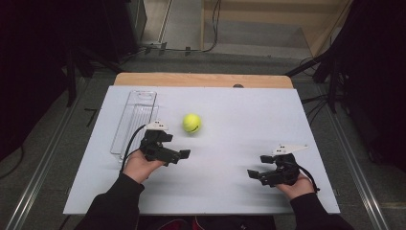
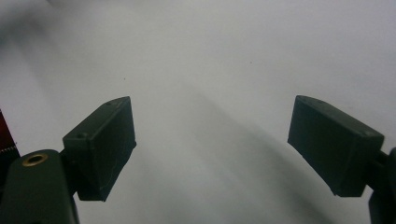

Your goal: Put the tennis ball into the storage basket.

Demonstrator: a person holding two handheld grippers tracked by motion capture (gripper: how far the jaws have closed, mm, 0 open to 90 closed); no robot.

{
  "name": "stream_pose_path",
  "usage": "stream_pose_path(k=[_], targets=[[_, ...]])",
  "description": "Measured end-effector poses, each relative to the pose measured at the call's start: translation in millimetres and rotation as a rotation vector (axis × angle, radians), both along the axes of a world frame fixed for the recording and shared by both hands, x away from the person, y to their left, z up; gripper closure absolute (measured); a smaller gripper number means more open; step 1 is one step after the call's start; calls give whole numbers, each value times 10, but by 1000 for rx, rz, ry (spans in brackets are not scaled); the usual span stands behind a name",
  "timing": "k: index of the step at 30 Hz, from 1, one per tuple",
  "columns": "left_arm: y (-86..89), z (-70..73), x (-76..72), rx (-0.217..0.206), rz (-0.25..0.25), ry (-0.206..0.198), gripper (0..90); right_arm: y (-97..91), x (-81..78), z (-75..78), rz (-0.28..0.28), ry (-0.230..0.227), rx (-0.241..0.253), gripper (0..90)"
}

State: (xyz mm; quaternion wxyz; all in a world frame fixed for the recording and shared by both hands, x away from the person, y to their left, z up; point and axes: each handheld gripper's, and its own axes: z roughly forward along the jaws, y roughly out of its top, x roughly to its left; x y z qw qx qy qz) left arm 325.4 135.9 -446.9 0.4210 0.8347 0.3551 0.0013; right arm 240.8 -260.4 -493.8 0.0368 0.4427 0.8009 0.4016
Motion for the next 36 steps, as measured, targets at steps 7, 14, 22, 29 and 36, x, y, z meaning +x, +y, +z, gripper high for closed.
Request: stream_pose_path(k=[7,14,22,29,36], targets=[[-44,28,115,-7,14,-6,0,5,4,-2,6,-2,3,132],[-106,46,251,5,4,7,0,7,4,-1,6,-2,3,132],[-162,75,412,2,26,-4,0,7,5,0,6,-3,7,132],[-216,62,517,33,36,-16,0,10,7,-3,15,-2,6,131],[-255,100,646,34,35,-17,0,12,6,-1,15,-4,9,131]])
